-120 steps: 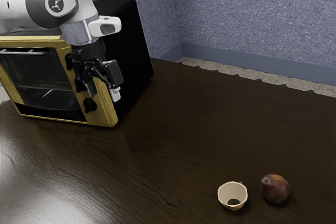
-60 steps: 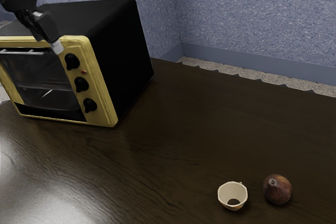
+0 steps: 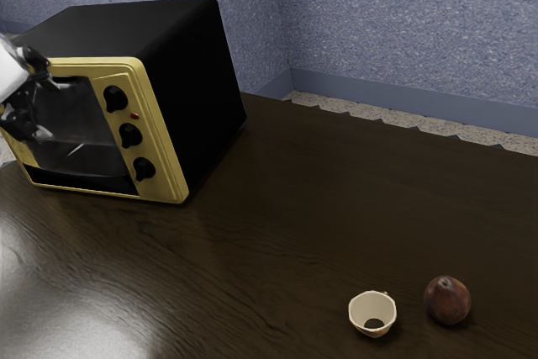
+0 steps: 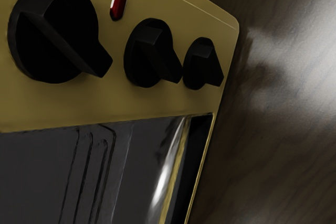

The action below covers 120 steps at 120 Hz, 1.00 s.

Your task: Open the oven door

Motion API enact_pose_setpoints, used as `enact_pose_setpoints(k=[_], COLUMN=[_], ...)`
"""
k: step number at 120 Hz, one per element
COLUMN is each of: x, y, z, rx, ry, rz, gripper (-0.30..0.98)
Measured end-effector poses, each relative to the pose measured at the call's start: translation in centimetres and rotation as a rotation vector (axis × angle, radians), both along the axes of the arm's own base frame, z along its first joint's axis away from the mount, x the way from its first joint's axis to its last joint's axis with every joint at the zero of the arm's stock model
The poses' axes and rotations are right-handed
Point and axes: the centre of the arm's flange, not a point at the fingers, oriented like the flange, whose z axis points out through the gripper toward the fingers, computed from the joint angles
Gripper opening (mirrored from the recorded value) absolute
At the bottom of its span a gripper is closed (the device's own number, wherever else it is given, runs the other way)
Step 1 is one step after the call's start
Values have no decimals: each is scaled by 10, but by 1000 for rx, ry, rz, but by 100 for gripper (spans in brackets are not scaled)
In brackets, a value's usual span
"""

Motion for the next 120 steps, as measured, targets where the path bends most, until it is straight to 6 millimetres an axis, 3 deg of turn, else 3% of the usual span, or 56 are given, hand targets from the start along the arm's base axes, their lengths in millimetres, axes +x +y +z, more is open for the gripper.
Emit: enact_pose_setpoints(k=[10,30,44,56,94,120], x=[-14,-19,-11,-10,-41,-13], y=[24,43,59,70,108,116], z=[4,12,-4,-1,-1,-13], rx=[-33,-20,11,52,140,169], ry=[-79,-172,-152,-150,-122,-77], rz=[-56,-182,-247,-293,-368,-441], gripper=[69,69,69,69,69,69])
